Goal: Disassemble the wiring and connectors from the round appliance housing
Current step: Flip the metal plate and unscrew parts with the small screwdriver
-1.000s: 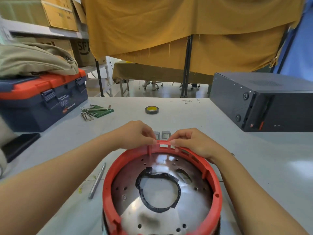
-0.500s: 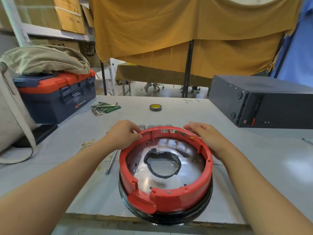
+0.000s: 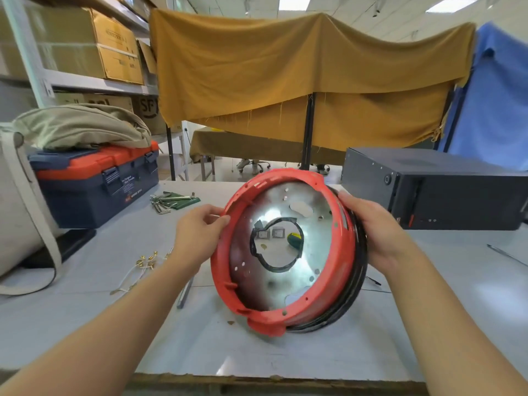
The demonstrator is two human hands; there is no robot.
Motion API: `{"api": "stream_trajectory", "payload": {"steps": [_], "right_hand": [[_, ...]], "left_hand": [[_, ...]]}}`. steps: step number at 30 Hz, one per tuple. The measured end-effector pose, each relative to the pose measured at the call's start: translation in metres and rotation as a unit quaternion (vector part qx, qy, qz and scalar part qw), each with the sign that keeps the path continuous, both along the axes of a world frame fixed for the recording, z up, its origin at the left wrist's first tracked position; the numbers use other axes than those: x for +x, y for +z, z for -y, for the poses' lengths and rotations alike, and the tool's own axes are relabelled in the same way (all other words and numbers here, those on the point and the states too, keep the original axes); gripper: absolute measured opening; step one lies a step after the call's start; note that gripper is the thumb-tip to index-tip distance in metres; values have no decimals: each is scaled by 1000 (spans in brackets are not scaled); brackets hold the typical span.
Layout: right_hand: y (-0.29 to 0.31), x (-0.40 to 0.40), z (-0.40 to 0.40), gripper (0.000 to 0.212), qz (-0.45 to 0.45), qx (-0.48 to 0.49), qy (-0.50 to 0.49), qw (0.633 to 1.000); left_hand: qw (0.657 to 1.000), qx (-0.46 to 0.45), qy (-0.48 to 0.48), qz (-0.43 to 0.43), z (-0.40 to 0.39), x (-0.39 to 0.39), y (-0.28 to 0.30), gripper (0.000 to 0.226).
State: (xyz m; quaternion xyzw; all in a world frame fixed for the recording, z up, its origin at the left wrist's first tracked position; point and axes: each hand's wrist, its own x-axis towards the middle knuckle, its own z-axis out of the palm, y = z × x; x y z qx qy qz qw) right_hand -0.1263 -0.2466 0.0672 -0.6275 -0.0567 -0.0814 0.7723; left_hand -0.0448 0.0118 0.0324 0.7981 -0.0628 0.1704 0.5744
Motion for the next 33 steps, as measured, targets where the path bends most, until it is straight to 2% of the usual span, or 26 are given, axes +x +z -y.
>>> {"api": "stream_trajectory", "payload": {"steps": [2, 4, 7, 9, 11, 14, 16, 20, 22, 24, 26, 28, 30, 33], "right_hand": [[14, -4, -2, 29, 39, -43, -7, 998], [26, -8, -6, 19, 67, -91, -13, 994], [39, -11, -16, 14, 113, -152, -3, 982], [44, -11, -23, 11, 130, -226, -8, 965], [46, -11, -31, 3, 142, -334, -41, 931], [45, -13, -47, 9, 166, -490, -74, 852], [40, -17, -62, 11, 179, -546, -56, 816], [14, -20, -93, 15, 194, -622, -8, 758], [1, -21, -104, 13, 196, -659, 22, 726], [-8, -19, -109, 21, 186, -679, 54, 708], [-12, -15, -109, 17, 154, -664, 96, 725], [-15, -11, -105, 25, 120, -632, 132, 754], [-17, -8, -99, 26, 99, -594, 149, 785], [-17, 0, -82, 12, 71, -516, 120, 845]], "left_hand": [[997, -66, -25, -19, 3, -3, 2, 12], [990, -118, -69, -42, 4, -5, 3, 12], [986, -93, -117, -75, -1, -6, 2, 20], [978, -114, -132, -112, -4, -8, 3, 23], [966, -163, -140, -141, -5, -11, 7, 19], [957, -192, -144, -164, -9, -15, 17, 30], [959, -157, -163, -172, -11, -16, 22, 42], [964, 0, -165, -208, -15, -15, 21, 60], [962, 51, -149, -223, -16, -14, 14, 55], [960, 60, -144, -231, -18, -14, 7, 40], [962, 54, -143, -227, -18, -14, 0, 21], [963, 54, -141, -223, -19, -11, -6, 11], [960, 60, -155, -224, -21, -8, -11, 15], [954, 80, -175, -229, -27, -4, -14, 22]]}}
